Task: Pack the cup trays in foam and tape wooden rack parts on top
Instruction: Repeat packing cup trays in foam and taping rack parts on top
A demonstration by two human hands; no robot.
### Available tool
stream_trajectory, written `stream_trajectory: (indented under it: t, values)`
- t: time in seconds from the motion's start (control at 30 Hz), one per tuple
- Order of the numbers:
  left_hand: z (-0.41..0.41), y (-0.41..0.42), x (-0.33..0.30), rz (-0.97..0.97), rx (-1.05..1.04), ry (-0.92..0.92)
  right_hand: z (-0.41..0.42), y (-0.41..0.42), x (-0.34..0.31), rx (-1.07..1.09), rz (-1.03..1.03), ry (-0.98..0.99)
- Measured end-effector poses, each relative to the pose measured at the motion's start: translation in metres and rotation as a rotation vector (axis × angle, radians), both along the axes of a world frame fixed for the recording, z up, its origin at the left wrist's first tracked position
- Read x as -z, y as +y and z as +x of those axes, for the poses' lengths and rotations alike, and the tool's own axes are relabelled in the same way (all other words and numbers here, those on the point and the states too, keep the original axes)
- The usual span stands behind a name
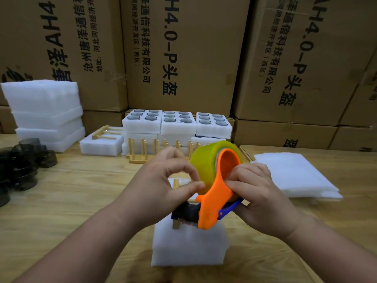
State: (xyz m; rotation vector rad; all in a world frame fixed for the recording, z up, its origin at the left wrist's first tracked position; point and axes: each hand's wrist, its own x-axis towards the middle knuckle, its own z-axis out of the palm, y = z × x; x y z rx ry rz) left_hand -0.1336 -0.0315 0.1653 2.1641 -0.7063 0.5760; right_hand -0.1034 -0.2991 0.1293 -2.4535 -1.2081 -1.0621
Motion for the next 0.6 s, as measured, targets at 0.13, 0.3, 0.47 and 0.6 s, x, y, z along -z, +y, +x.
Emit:
stream_trajectory:
  t: [0.13,0.3,0.47,0.6]
  values:
    - [-0.008,0.004,-0.004,0.030,-0.031,-0.138,-0.004,0.009,-0.001,-0.045,0.025,0.132]
    - [-0.019,0.009,-0.006,0.058,-0.177,-0.239,0.000,0.019,-0.006,-0.070,-0.031,0.275]
    - [-0.022,0.014,-0.014,0.008,-0.265,-0.202,0.012,0.030,-0.017,-0.077,-0.046,0.260]
    - [-0.022,0.016,-0.017,-0.028,-0.311,-0.237,0.023,0.033,-0.031,-0.071,-0.030,0.259]
